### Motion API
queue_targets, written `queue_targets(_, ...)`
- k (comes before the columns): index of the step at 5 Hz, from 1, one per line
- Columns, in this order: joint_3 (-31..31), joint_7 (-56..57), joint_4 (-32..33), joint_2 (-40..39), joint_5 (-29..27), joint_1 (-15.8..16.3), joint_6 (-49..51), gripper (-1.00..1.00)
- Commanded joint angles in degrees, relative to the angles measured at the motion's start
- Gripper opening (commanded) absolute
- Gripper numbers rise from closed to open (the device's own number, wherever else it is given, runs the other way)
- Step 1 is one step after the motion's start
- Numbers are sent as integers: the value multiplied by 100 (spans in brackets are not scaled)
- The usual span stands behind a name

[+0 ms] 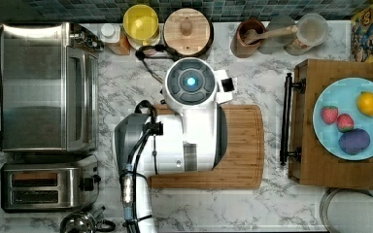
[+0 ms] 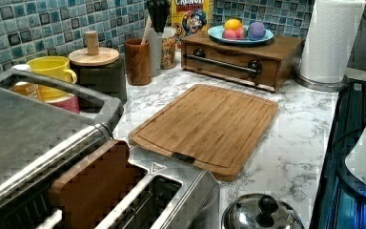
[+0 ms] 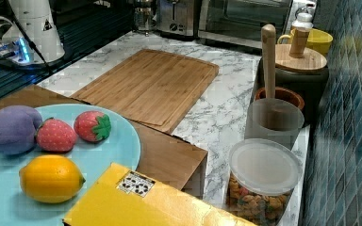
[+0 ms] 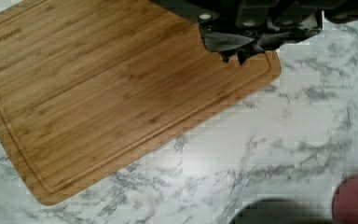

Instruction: Turn on the toaster.

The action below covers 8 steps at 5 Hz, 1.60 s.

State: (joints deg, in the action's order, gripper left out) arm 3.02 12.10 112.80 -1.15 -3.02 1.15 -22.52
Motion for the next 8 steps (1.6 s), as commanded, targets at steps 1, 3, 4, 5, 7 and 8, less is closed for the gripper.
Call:
queue_targets(1, 629, 809, 1115, 391, -456, 699, -416, -100)
queue_targets(3, 888, 1214, 1801, 684, -645, 895, -785, -100)
queue_targets(4, 1035, 1543, 2221, 1034, -856, 1074, -963, -100)
queue_targets(5, 1197, 1877, 2371, 1244, -1008, 1161, -710, -100)
queue_targets(7, 1255, 2421, 2540, 1709, -1541, 1332, -629, -100)
queue_targets(8, 1339, 2651, 2220, 1500, -1737, 1509, -232, -100)
